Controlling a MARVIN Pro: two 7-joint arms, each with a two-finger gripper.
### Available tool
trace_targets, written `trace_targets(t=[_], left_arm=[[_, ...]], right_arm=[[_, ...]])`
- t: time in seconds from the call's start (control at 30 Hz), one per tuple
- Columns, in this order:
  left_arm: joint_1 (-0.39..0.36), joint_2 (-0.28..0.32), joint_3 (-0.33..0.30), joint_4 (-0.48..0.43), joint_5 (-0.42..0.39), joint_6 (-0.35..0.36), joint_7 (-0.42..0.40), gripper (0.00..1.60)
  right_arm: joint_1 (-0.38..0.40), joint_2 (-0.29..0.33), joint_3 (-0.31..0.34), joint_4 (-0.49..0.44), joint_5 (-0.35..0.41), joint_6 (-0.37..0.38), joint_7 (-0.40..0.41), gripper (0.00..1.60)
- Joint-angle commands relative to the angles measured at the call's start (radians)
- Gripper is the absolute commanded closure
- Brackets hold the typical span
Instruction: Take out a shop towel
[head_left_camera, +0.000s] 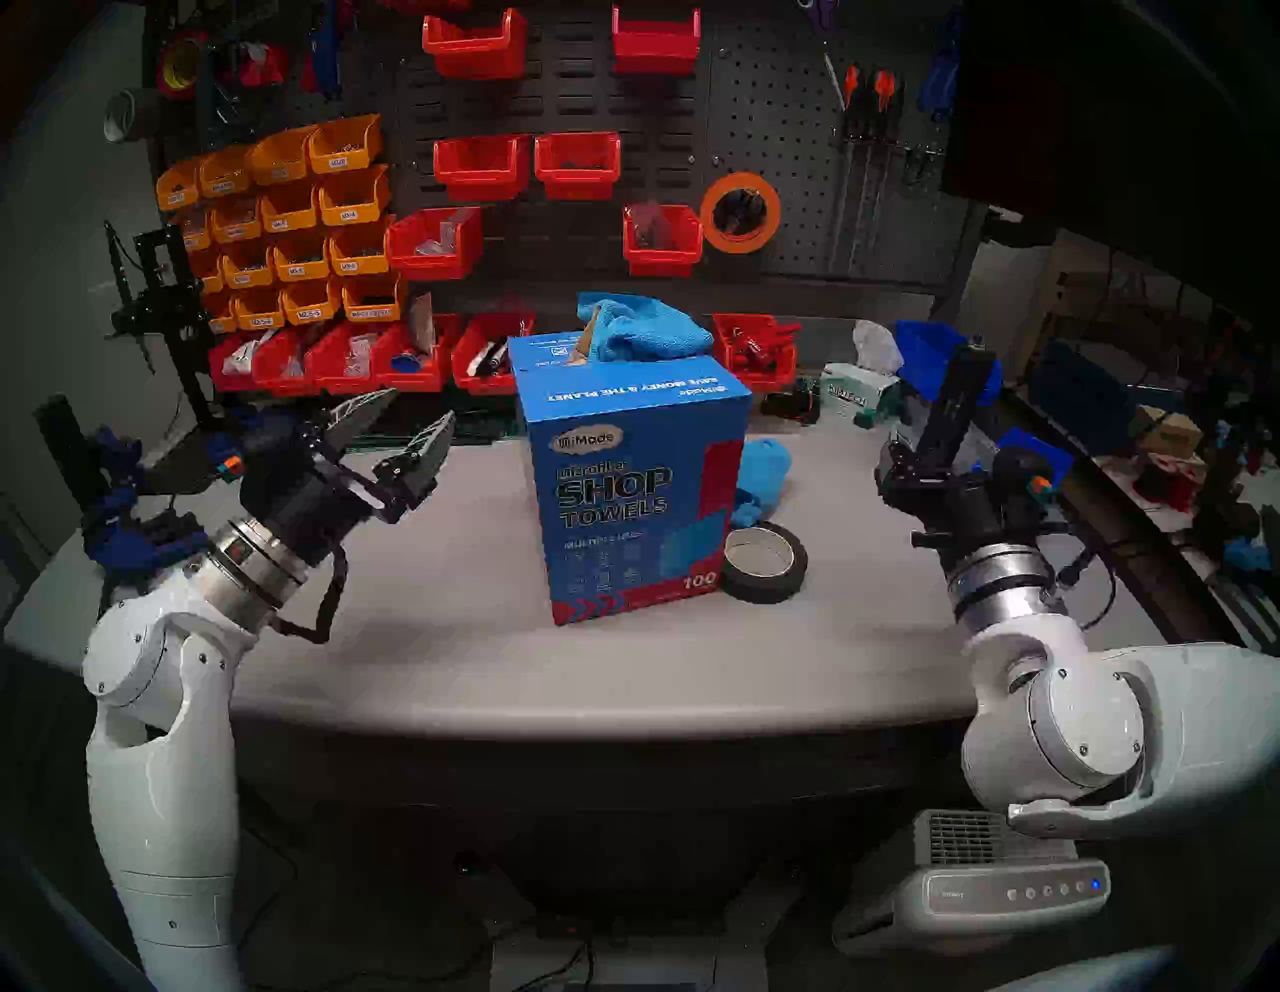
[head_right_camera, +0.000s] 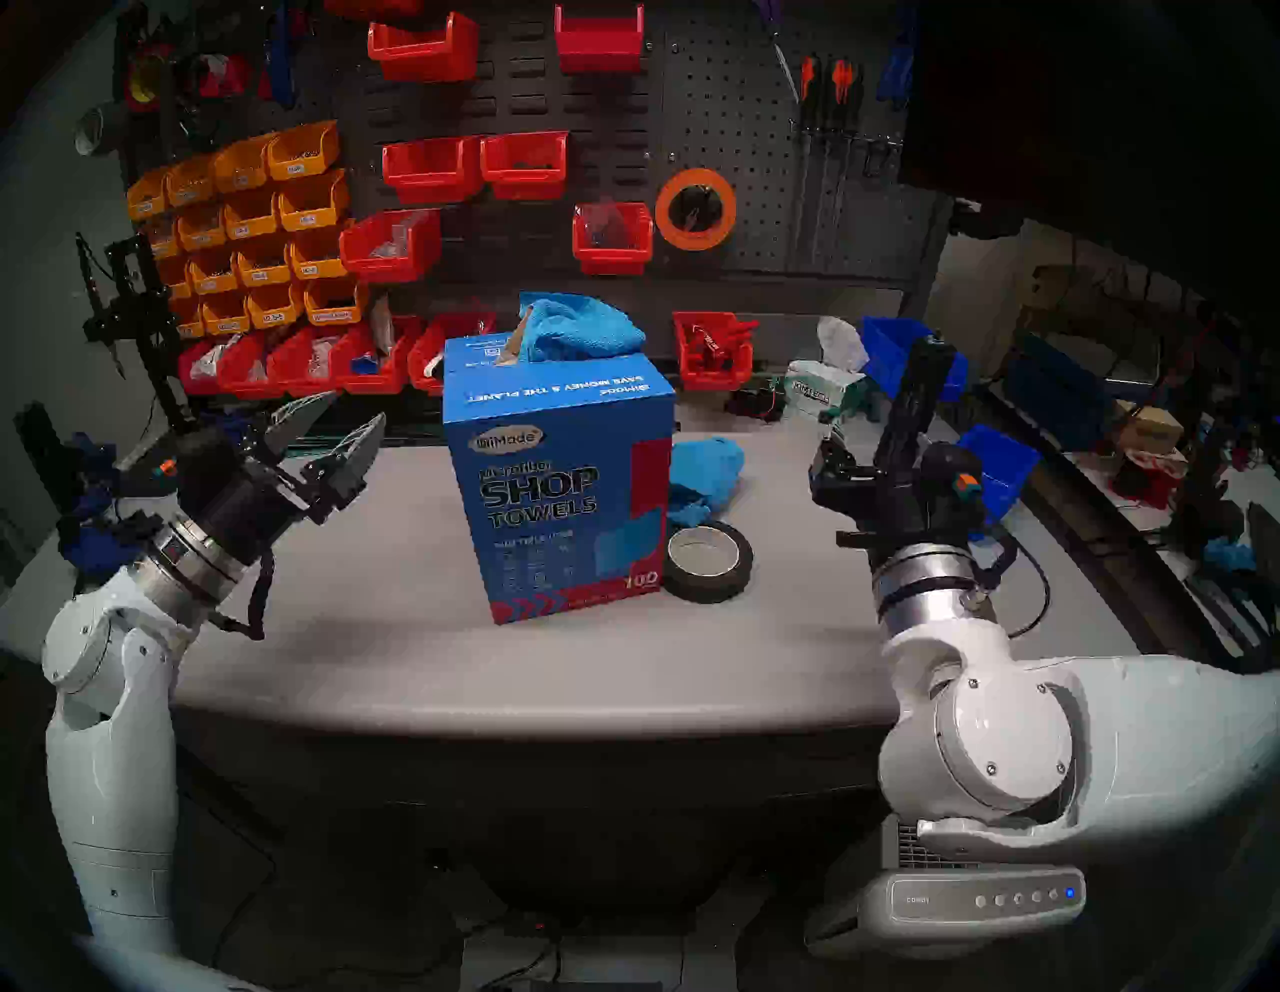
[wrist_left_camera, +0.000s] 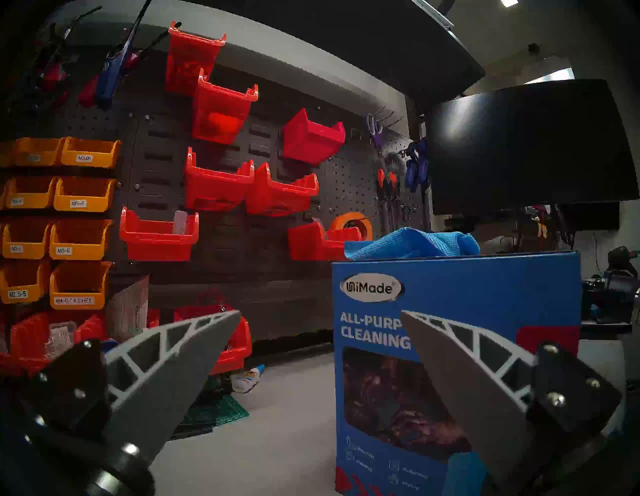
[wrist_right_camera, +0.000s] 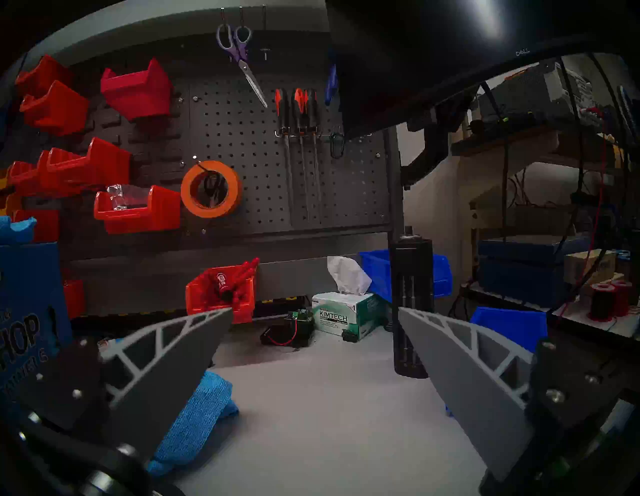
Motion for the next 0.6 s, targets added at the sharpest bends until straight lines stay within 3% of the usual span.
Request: trace_targets(t=[0.0, 0.57], left_arm=[[-0.006, -0.004, -0.037, -0.028, -0.009, -0.010, 0.011, 0.00], [0.056, -0.039, -0.018, -0.054, -0.021, -0.002, -0.020, 0.00]], right_arm=[[-0.010, -0.014, -0.009, -0.009, -0.040, -0.007, -0.007, 0.00], [-0.009, -0.018, -0.020, -0.009, -0.061, 0.007, -0.021, 0.00]])
